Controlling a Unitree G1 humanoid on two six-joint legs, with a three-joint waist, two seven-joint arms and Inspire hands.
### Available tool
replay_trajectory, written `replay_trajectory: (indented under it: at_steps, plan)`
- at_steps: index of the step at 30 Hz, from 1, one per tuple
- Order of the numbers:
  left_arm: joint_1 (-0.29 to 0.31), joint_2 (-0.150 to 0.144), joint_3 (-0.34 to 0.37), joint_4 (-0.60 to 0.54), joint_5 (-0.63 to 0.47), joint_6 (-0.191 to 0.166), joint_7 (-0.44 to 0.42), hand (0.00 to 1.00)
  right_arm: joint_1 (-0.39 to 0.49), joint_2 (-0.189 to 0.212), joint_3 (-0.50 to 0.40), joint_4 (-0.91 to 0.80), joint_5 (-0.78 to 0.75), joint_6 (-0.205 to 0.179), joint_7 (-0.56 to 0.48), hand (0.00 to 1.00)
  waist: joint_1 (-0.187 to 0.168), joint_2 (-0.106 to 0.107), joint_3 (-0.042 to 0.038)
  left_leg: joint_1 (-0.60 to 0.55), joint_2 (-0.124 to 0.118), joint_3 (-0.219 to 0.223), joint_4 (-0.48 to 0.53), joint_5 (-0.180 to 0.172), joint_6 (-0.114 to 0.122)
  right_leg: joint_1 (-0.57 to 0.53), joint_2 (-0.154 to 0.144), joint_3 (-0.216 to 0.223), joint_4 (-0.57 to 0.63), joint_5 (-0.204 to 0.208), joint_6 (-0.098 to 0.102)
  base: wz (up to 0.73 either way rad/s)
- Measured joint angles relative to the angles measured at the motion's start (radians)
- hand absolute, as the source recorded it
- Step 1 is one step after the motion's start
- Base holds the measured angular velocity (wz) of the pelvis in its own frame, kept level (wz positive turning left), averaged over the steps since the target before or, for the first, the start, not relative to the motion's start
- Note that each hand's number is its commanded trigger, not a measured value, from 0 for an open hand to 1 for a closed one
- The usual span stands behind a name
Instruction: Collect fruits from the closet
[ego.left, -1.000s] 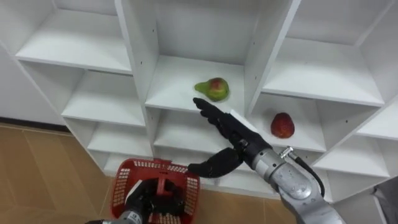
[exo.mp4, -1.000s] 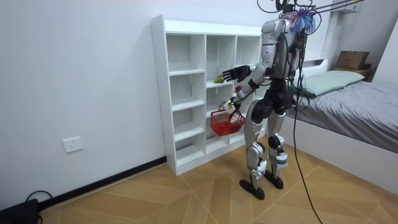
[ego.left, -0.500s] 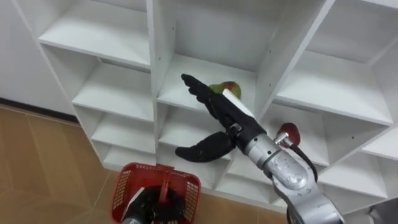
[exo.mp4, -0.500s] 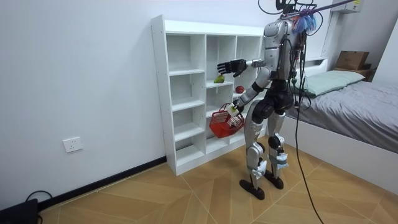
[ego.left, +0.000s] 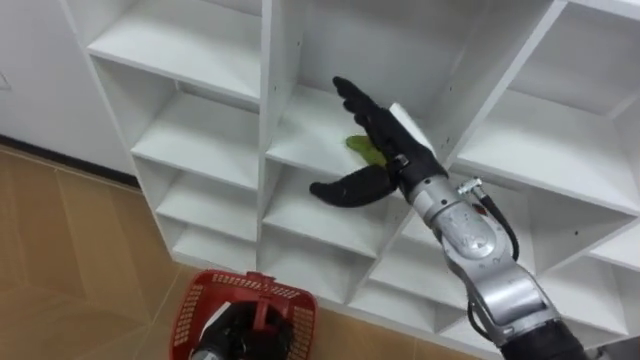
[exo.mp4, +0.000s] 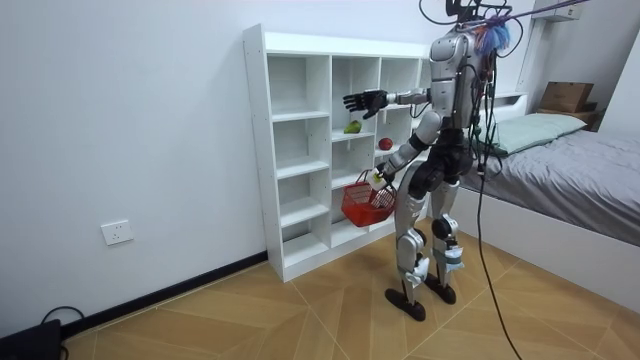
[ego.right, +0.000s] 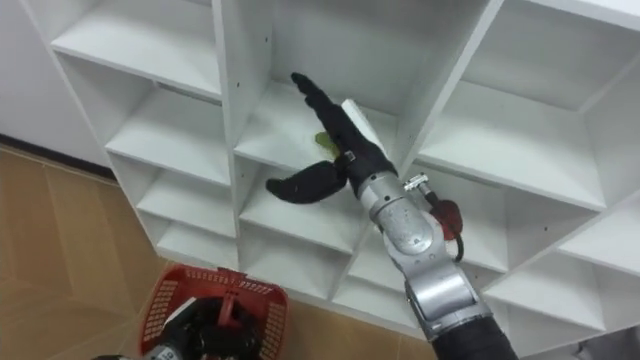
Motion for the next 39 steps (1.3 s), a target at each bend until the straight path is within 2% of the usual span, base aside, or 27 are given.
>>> replay_trajectory:
  at_steps: [3,6,10,11,16,20,26,34,36,39]
  plan:
    - [-0.011,0.024,-0.006,-0.008,0.002,0.006,-0.004,1.00,-0.076,-0.001,-0.023,0.087,0.002,-0.001,-0.067,0.00,-0.006,-0.019,0.0005,-0.031,0.003,-0.017,0.027,-0.003,-0.005,-0.013,0.005,-0.025,0.000,0.003,-0.005,0.14]
    - [-0.022,0.034,-0.004,-0.012,0.003,0.022,-0.012,1.00,-0.161,-0.025,-0.054,0.199,0.051,-0.002,-0.111,0.00,-0.007,-0.019,0.0004,-0.066,0.003,-0.027,0.053,-0.007,-0.005,-0.029,0.009,-0.033,0.000,0.006,-0.009,0.16]
    - [-0.026,0.060,-0.006,-0.027,0.035,0.033,-0.021,1.00,-0.203,-0.064,-0.070,0.257,0.078,-0.006,-0.145,0.00,-0.007,-0.020,-0.0001,-0.097,0.002,-0.038,0.067,-0.007,-0.005,-0.050,0.008,-0.055,0.003,0.008,-0.011,0.12]
    - [-0.034,0.062,-0.005,-0.027,0.042,0.038,-0.021,1.00,-0.208,-0.076,-0.070,0.267,0.080,-0.011,-0.145,0.00,-0.006,-0.020,-0.0002,-0.109,0.000,-0.049,0.069,-0.006,-0.005,-0.059,0.008,-0.055,0.007,0.008,-0.011,0.11]
    - [-0.042,0.065,-0.004,-0.022,0.043,0.044,-0.021,1.00,-0.256,-0.080,-0.070,0.362,0.080,-0.011,-0.151,0.00,-0.002,-0.021,-0.0002,-0.125,-0.011,-0.057,0.068,0.001,-0.001,-0.078,0.002,-0.057,0.018,0.007,-0.010,0.06]
    - [-0.042,0.069,-0.002,-0.017,0.044,0.069,-0.035,1.00,-0.308,-0.096,-0.070,0.460,0.102,-0.010,-0.150,0.00,-0.001,-0.021,-0.0001,-0.148,-0.015,-0.070,0.069,0.007,0.003,-0.096,-0.003,-0.066,0.018,0.008,-0.009,0.11]
    - [-0.042,0.074,-0.003,-0.010,0.044,0.078,-0.037,1.00,-0.327,-0.121,-0.070,0.525,0.124,-0.010,-0.149,0.00,0.017,-0.021,0.0009,-0.153,-0.021,-0.085,0.067,0.007,0.004,-0.099,-0.005,-0.072,0.016,0.007,-0.007,0.06]
    - [-0.048,0.087,-0.011,-0.011,0.043,0.078,-0.038,1.00,-0.330,-0.124,-0.070,0.570,0.163,-0.010,-0.137,0.00,0.021,-0.017,0.0040,-0.193,-0.030,-0.093,0.070,0.010,0.007,-0.132,-0.011,-0.073,0.018,0.003,-0.001,0.03]
    - [-0.049,0.098,-0.014,-0.011,0.044,0.078,-0.039,1.00,-0.328,-0.125,-0.069,0.575,0.164,-0.009,-0.130,0.00,0.018,-0.015,0.0090,-0.195,-0.032,-0.095,0.071,0.009,0.007,-0.134,-0.012,-0.076,0.018,0.004,0.000,0.04]
    - [-0.058,0.106,-0.012,-0.011,0.045,0.078,-0.039,1.00,-0.327,-0.128,-0.068,0.573,0.162,-0.011,-0.126,0.00,0.015,-0.012,0.0106,-0.200,-0.032,-0.096,0.076,0.009,0.008,-0.136,-0.013,-0.080,0.017,0.004,0.000,0.00]
